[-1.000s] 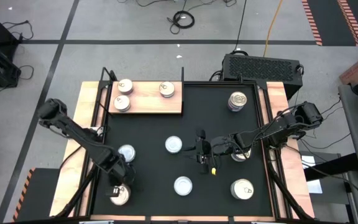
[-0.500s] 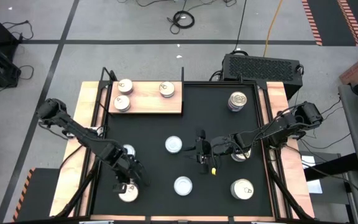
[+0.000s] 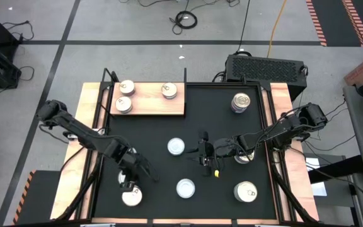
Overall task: Stack canned seafood by type on shelf
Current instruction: Put the blue-pink tuna can on the shelf
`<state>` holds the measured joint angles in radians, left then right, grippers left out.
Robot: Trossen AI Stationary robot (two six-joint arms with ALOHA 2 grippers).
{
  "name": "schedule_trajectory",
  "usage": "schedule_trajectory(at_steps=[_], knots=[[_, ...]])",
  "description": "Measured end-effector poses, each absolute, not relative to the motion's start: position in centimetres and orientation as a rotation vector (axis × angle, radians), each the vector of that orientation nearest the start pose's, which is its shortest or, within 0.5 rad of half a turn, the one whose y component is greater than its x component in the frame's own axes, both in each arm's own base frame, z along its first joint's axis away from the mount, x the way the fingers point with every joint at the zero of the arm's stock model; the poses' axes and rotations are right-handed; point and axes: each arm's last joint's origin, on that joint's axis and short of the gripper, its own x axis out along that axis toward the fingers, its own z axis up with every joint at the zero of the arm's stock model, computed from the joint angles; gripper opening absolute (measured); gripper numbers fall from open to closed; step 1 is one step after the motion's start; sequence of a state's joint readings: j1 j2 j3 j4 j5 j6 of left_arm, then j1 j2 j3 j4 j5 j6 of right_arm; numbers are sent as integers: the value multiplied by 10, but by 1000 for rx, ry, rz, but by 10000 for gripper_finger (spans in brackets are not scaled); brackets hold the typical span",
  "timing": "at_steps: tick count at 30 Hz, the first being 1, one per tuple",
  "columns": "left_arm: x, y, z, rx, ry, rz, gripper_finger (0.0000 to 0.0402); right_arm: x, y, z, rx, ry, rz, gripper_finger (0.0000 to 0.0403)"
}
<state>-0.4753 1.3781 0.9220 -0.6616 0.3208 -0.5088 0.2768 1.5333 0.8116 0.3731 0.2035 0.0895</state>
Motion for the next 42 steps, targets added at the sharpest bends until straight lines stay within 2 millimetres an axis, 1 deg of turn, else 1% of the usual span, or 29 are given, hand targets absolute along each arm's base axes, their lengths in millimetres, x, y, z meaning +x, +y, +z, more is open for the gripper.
schedule_trajectory(at_steps=[5, 9, 11, 16, 19, 22, 26, 42], knots=[[224, -140, 237, -299, 1239, -428, 0, 313, 83, 218, 5, 343, 57, 105], [218, -147, 236, -306, 1262, -399, 1, 313, 83, 218, 6, 343, 57, 105], [217, -149, 236, -313, 1262, -375, 8, 313, 83, 218, 6, 343, 57, 105], [214, -152, 234, -262, 1254, -323, 54, 313, 83, 218, 16, 343, 55, 105], [212, -154, 227, -240, 1300, -289, 85, 313, 83, 217, 23, 346, 54, 105], [212, -156, 217, -257, 1342, -247, 113, 313, 83, 217, 22, 351, 54, 105], [214, -160, 210, -265, 1373, -266, 137, 313, 83, 217, 18, 352, 54, 105], [214, -160, 207, -268, 1384, -232, 142, 313, 83, 217, 23, 352, 53, 105]])
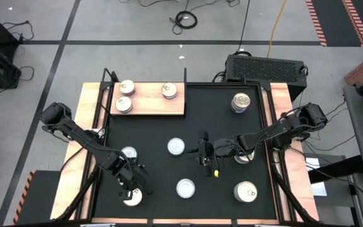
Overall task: Stack canned seafood by type on shelf
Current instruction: Put the blue-pink tuna can on the shelf
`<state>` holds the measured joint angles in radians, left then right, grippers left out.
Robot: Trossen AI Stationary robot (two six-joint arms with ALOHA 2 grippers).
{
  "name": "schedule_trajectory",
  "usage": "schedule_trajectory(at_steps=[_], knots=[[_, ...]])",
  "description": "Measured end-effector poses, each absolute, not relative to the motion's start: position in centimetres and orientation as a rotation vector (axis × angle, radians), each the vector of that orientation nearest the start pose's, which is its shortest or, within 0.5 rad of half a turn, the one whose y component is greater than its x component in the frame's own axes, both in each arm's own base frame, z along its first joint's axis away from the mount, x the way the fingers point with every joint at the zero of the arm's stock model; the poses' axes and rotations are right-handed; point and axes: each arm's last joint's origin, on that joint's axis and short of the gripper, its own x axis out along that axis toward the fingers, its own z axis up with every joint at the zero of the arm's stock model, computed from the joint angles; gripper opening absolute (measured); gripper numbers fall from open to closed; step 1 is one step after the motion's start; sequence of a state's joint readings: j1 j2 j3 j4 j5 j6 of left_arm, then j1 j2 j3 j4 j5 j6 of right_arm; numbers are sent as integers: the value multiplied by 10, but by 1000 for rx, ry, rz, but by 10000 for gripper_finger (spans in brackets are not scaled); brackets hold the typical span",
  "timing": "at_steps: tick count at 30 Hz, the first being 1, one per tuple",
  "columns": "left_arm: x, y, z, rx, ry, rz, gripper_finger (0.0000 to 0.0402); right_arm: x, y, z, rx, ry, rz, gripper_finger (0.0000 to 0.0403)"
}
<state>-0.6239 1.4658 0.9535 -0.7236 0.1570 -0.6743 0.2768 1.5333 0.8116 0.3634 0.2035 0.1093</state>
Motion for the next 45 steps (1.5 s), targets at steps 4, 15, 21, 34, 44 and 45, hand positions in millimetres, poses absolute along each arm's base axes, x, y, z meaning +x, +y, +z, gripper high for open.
schedule_trajectory(at_steps=[4, 15, 21, 34, 44, 45], knots=[[213, -159, 202, -266, 1381, -230, 142, 313, 83, 217, 23, 351, 53, 105], [210, -158, 196, -244, 1395, -255, 134, 313, 83, 217, 23, 351, 53, 105], [211, -159, 197, -251, 1380, -265, 113, 313, 83, 217, 23, 351, 53, 105], [205, -207, 211, -141, 1051, -527, 111, 313, 83, 217, 22, 352, 53, 105], [207, -261, 235, 31, 961, -550, 111, 313, 83, 217, 25, 353, 53, 105], [210, -265, 237, 59, 998, -538, 111, 313, 83, 217, 25, 353, 53, 105]])
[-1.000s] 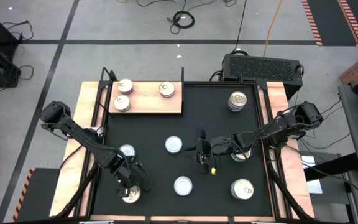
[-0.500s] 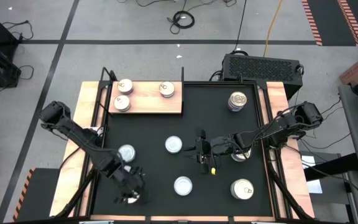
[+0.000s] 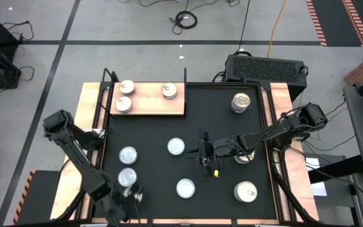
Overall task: Stack canned seafood by type on shelf
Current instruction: Put the blue-pink tuna can on the shelf
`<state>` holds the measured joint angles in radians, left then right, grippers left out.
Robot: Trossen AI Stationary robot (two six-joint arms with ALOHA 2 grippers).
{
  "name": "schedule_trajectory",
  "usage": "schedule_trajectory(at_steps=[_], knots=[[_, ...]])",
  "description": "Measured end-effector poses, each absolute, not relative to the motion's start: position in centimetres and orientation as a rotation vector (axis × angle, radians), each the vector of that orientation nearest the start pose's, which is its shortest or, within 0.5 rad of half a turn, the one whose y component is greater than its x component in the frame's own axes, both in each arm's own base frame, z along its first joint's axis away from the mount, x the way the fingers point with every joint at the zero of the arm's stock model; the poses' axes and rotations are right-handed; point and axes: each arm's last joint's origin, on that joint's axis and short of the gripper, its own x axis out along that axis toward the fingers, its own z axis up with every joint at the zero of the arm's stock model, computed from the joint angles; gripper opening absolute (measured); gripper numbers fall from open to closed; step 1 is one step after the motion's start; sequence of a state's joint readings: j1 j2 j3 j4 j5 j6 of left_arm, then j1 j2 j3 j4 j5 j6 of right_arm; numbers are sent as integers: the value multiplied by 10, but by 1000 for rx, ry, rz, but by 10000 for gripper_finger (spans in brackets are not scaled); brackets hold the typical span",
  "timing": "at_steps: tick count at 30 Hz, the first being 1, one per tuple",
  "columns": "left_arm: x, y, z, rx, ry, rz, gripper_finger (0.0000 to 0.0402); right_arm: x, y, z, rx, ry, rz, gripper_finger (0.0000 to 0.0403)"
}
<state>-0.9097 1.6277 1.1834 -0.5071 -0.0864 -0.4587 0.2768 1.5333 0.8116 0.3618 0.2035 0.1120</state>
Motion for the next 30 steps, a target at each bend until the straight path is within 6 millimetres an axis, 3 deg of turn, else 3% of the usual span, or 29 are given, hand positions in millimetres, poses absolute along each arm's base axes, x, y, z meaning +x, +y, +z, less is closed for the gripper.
schedule_trajectory(at_steps=[4, 7, 16, 30], knots=[[215, -274, 234, 160, 1195, -433, 111, 313, 83, 216, 32, 355, 51, 105], [217, -276, 224, 137, 1279, -343, 111, 313, 83, 216, 45, 357, 49, 105], [220, -282, 200, 99, 1348, -250, 111, 313, 83, 216, 29, 362, 51, 105], [219, -282, 192, -64, 1386, -53, 111, 314, 83, 221, -35, 308, 65, 105]])
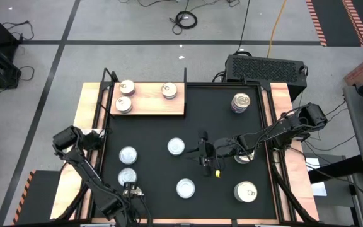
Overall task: Stack canned seafood by type on shelf
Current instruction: Put the blue-pink tuna can on the shelf
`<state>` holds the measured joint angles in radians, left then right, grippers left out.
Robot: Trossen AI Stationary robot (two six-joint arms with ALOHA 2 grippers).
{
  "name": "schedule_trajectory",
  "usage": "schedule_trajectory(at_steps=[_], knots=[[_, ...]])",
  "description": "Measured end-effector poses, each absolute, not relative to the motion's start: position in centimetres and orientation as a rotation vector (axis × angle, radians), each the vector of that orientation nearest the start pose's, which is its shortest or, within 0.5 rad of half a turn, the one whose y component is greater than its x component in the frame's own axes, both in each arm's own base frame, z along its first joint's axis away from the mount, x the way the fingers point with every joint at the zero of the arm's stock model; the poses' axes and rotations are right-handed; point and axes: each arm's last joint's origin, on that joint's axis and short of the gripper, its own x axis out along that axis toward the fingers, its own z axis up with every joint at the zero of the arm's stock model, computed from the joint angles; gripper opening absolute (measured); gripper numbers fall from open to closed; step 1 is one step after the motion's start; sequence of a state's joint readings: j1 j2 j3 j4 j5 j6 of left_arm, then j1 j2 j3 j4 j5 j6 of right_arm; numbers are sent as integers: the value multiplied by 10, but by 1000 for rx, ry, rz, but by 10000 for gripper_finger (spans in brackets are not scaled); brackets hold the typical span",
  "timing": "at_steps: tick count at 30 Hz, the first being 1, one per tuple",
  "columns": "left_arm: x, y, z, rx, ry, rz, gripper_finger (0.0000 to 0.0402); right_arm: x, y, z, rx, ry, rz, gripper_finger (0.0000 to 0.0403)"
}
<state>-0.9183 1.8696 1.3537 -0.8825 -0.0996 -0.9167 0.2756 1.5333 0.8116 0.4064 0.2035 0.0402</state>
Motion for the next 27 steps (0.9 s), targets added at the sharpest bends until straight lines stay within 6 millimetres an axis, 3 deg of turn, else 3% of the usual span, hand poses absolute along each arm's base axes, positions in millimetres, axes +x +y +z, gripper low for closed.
schedule_trajectory(at_steps=[7, 27], knots=[[217, -289, 178, -39, 1401, -22, 111, 314, 83, 221, -34, 304, 65, 105], [213, -287, 177, -48, 1409, 66, 112, 314, 83, 221, 19, 303, 59, 105]])
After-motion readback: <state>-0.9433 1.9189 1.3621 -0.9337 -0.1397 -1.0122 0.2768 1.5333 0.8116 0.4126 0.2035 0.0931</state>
